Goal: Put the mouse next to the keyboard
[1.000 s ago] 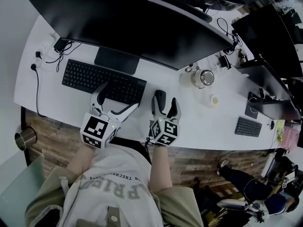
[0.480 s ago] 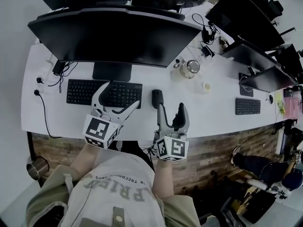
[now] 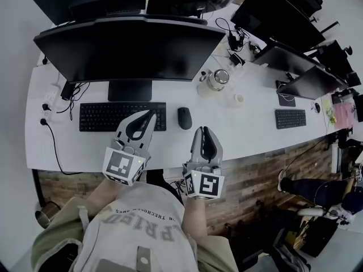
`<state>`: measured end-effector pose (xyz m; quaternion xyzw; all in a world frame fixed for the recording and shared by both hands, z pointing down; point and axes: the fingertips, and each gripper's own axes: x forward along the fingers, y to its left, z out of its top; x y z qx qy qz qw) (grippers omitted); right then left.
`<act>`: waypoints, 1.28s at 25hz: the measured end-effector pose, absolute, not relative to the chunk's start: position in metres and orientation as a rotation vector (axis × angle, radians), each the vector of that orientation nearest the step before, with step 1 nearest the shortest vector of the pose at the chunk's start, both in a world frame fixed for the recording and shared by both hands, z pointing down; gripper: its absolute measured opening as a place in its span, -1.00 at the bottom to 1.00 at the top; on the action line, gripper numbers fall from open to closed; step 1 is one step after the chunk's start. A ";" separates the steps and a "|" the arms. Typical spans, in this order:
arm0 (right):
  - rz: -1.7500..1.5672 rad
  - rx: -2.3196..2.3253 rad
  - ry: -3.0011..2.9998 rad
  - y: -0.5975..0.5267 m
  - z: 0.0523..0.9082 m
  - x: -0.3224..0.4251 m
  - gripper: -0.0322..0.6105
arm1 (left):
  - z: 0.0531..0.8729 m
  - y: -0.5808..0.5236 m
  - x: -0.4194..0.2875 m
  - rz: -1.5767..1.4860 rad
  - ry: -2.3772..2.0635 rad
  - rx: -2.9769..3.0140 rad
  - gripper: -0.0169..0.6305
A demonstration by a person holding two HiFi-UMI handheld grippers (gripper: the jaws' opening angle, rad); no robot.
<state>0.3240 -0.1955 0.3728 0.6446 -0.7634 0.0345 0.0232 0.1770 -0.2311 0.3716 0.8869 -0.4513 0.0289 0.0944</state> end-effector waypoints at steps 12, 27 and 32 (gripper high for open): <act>0.029 2.009 -2.412 -0.185 0.344 0.319 -0.89 | 0.355 -0.222 0.179 0.000 -1.320 2.688 -0.91; -0.014 1.975 -2.345 -0.192 0.345 0.315 -0.90 | 0.351 -0.223 0.177 0.011 -1.316 2.704 -0.91; -0.017 1.972 -2.352 -0.193 0.343 0.315 -0.90 | 0.350 -0.224 0.174 0.008 -1.327 2.701 -0.91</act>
